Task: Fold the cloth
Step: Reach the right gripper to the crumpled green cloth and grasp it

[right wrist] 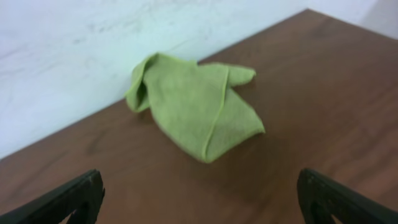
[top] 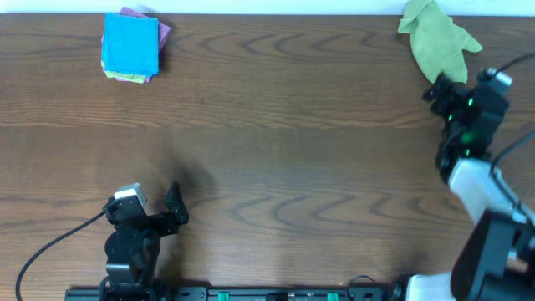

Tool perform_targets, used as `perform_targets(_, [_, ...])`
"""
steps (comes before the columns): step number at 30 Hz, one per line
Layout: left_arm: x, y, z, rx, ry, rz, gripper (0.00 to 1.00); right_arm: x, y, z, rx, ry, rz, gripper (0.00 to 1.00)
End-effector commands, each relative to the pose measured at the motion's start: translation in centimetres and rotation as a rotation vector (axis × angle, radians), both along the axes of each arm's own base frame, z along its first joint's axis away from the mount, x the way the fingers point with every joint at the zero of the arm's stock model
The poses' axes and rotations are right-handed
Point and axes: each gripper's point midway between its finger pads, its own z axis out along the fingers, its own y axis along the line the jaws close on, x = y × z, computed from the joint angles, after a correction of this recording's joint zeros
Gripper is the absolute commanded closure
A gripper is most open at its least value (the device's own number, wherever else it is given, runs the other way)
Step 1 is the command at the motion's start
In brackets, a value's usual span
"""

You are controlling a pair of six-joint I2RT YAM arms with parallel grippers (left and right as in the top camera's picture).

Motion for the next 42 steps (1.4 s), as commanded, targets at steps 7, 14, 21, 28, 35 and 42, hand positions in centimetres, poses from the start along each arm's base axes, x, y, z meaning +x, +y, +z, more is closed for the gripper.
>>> perform_targets(7, [-0.1, 0.2, -0.9, 0.004, 0.019, 0.01, 0.05, 8.6, -4.7, -2.6, 0.014, 0.108, 0.057, 0.01])
perform_targets(14, [-0.1, 0.2, -0.9, 0.004, 0.019, 0.01, 0.05, 9.4, -3.3, -4.6, 0.075, 0.154, 0.133, 0.01])
perform_targets(21, [-0.1, 0.2, -0.9, 0.004, 0.019, 0.01, 0.05, 11.0, -4.2, -4.8, 0.063, 0.084, 0.131, 0.01])
perform_targets(28, [-0.1, 0.2, -0.9, 0.004, 0.019, 0.01, 0.04, 11.7, -5.5, -8.0, 0.12, 0.123, 0.106, 0.01])
perform_targets(35, [-0.1, 0.2, -0.9, 0.004, 0.019, 0.01, 0.05, 11.9, -6.0, -10.5, 0.16, 0.151, 0.089, 0.01])
perform_targets(42, [-0.1, 0.2, -0.9, 0.004, 0.019, 0.01, 0.05, 11.2, -5.8, -13.3, 0.185, 0.213, 0.08, 0.03])
